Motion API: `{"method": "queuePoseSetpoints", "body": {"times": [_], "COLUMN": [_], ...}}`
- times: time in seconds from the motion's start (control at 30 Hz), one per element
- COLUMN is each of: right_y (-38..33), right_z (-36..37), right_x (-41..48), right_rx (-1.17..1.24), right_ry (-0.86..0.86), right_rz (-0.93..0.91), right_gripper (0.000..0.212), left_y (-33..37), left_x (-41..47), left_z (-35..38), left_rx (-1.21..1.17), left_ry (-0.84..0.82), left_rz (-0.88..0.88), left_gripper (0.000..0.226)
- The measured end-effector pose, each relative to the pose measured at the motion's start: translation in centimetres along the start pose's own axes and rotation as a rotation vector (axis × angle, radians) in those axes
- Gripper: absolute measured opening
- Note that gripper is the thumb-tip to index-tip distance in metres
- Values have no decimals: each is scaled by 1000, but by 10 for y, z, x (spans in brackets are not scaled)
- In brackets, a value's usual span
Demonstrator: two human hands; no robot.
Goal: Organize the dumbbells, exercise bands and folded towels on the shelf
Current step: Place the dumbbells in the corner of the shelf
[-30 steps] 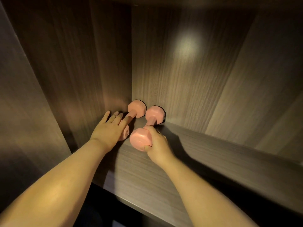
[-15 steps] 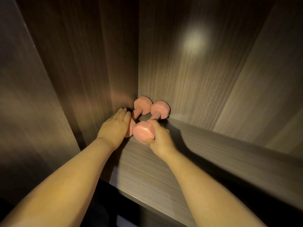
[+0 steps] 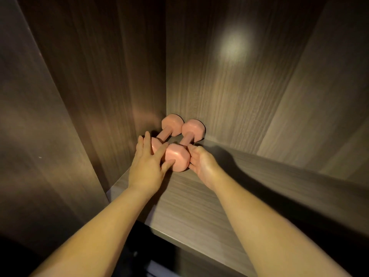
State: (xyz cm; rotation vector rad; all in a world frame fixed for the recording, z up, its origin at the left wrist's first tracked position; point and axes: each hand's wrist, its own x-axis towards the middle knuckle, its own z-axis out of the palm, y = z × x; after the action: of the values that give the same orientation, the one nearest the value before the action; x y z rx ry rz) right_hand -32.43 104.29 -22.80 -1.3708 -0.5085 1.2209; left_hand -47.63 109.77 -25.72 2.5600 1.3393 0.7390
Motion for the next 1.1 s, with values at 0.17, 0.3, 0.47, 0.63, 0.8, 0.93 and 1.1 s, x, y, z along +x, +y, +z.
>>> {"method": "queuePoseSetpoints", "body": {"times": [0.17,0.3,0.47,0.63,0.8,0.93,1.1], "right_y": [2,8,0,2,6,4,-12], "right_z": [1,5,2,5,3,6,-4], "right_x": [7,9,3,1,7,2,-47], "right_rx": [-2,-69,-62,-269,-292,-339,-596], "right_ry": [32,47,46,22,14,15,51], "right_rz": [15,-29,-32,-136,-165,-152,-306], "right_gripper": [37,39,38,43,42,45,49], "left_y": [-3,-6,-1,18,23,23,21], "left_x": [9,14,5,-3,2,1,-22], "left_z": [10,5,-1,7,22,18,-12], "left_rx": [3,21,-50,-355,-388,-391,-339], "left_ry": [65,30,54,51,119,114,10], "left_rz": [-55,-65,-102,-313,-364,-351,-343], "left_gripper": [49,52,71,89,91,91,96]}}
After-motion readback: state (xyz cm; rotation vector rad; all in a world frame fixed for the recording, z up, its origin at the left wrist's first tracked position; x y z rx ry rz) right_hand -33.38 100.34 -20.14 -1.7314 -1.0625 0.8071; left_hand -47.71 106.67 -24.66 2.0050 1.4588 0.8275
